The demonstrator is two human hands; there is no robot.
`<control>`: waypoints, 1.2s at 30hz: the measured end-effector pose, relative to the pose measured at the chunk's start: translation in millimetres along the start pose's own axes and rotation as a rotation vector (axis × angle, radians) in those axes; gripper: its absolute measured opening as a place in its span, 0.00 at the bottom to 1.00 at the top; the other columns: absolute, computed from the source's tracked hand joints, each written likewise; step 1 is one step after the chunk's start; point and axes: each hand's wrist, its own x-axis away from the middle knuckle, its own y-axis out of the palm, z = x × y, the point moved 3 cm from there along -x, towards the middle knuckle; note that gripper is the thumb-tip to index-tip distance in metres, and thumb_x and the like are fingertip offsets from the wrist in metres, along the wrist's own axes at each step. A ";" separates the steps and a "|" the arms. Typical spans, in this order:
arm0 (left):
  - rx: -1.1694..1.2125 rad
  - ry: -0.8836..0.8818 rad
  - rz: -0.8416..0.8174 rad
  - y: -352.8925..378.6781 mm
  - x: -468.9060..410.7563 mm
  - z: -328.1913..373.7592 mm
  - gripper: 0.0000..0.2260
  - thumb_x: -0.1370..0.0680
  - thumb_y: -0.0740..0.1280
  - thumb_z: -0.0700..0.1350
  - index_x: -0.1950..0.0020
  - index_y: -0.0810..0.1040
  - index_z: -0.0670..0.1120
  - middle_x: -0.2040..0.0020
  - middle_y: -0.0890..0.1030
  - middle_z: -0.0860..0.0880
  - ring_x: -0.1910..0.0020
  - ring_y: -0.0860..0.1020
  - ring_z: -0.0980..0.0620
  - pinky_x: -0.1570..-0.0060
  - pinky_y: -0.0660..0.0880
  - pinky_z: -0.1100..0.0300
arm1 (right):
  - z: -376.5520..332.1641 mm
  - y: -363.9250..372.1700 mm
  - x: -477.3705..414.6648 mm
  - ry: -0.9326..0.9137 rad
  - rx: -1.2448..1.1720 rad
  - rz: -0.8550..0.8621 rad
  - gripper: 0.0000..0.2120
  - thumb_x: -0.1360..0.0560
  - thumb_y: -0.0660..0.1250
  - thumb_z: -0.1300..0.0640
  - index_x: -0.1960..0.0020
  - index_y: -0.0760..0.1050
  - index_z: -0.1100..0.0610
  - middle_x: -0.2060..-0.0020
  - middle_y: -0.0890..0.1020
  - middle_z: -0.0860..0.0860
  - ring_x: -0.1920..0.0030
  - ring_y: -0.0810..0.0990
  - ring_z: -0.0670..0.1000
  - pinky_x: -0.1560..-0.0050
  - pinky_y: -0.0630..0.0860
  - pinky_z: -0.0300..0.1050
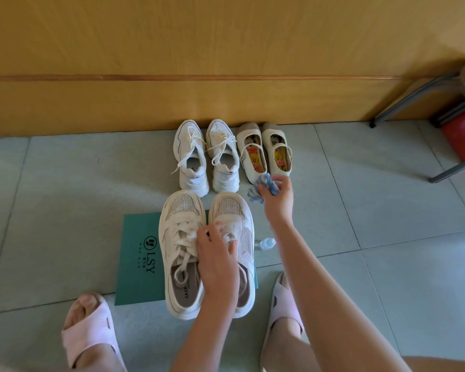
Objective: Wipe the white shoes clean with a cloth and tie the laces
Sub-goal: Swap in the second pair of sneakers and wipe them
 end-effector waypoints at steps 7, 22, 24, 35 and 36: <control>-0.013 -0.011 -0.017 -2.8 -0.2 2.5 0.18 0.27 0.71 0.47 0.39 0.72 0.43 0.43 0.73 0.44 0.45 0.74 0.47 0.51 0.76 0.57 | 8.4 30.6 9.8 -0.080 0.238 -0.158 0.15 0.22 0.61 0.65 0.36 0.74 0.59 0.44 0.71 0.56 0.49 0.73 0.51 0.60 0.67 0.23; 0.079 -0.035 -0.055 -0.2 -3.5 -0.6 0.18 0.26 0.70 0.45 0.39 0.72 0.43 0.41 0.72 0.43 0.42 0.72 0.44 0.50 0.73 0.56 | 54.2 -30.5 63.5 0.040 0.309 -0.246 0.05 0.27 0.67 0.67 0.53 0.80 0.65 0.75 0.70 0.46 0.76 0.68 0.41 0.73 0.64 0.32; 0.078 -0.043 -0.059 -1.9 -3.6 -0.1 0.17 0.25 0.69 0.46 0.38 0.72 0.43 0.41 0.72 0.42 0.42 0.72 0.44 0.50 0.74 0.55 | 70.2 -37.7 77.4 0.107 0.373 -0.292 0.02 0.27 0.68 0.65 0.59 0.78 0.62 0.74 0.70 0.48 0.73 0.65 0.44 0.74 0.61 0.34; -0.139 -0.063 -0.223 -3.0 4.7 3.9 0.37 0.30 0.70 0.59 0.27 0.59 0.47 0.36 0.68 0.44 0.36 0.68 0.44 0.49 0.76 0.52 | 15.2 -13.7 43.5 0.024 0.197 -0.184 0.12 0.27 0.69 0.63 0.43 0.79 0.60 0.58 0.82 0.54 0.59 0.78 0.49 0.59 0.74 0.40; -0.136 -0.071 -0.222 -2.6 4.6 2.8 0.38 0.30 0.71 0.59 0.27 0.59 0.47 0.36 0.68 0.44 0.36 0.68 0.45 0.49 0.75 0.53 | 15.2 -9.0 44.4 0.017 0.236 -0.210 0.14 0.27 0.68 0.64 0.42 0.78 0.60 0.56 0.82 0.55 0.58 0.78 0.50 0.58 0.74 0.40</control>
